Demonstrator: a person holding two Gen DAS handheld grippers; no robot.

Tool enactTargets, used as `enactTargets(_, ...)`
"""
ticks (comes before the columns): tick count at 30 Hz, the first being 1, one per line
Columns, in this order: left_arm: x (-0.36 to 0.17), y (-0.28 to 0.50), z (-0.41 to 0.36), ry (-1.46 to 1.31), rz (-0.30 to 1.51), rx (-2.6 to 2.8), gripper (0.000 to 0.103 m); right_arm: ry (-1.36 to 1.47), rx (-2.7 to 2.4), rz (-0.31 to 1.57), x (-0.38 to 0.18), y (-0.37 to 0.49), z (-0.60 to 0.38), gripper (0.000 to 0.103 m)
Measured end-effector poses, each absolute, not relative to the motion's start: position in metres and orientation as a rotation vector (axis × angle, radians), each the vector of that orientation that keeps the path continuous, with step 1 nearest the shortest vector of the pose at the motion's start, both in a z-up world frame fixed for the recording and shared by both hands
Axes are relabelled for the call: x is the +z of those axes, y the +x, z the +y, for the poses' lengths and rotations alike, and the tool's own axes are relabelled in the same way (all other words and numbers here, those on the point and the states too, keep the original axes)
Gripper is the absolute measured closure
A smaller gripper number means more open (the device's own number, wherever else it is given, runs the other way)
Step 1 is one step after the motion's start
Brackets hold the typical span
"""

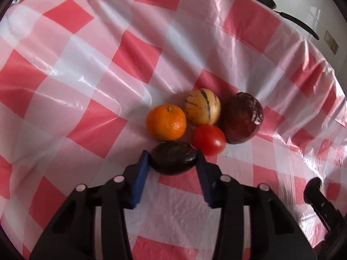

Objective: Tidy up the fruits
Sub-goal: 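Grasp the dark oval plum with the left gripper while the right holds its dark fruit, then carry both dark fruits in the grippers over the white box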

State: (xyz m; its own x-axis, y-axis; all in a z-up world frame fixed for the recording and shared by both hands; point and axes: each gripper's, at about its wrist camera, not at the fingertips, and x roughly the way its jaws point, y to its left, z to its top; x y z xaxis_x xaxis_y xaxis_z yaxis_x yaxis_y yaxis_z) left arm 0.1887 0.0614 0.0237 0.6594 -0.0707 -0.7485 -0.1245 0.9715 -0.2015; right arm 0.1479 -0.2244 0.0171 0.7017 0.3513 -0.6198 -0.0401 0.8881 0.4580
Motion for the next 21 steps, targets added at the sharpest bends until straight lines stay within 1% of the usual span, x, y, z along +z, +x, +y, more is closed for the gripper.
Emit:
enactTargets(8,0.034,0.163,0.059,-0.194,0.76,0.047,0.06,0.453,0.238,0.76,0.016,0.148,-0.227,0.062)
enactTargets(17,0.043,0.13,0.048,-0.17,0.73,0.057,0.06,0.488,0.231,0.751,0.014,0.148,-0.234,0.062)
enactTargets(21,0.047,0.1,0.057,-0.173,0.713,0.07,0.06,0.504,0.207,0.742,0.014,0.146,-0.238,0.062)
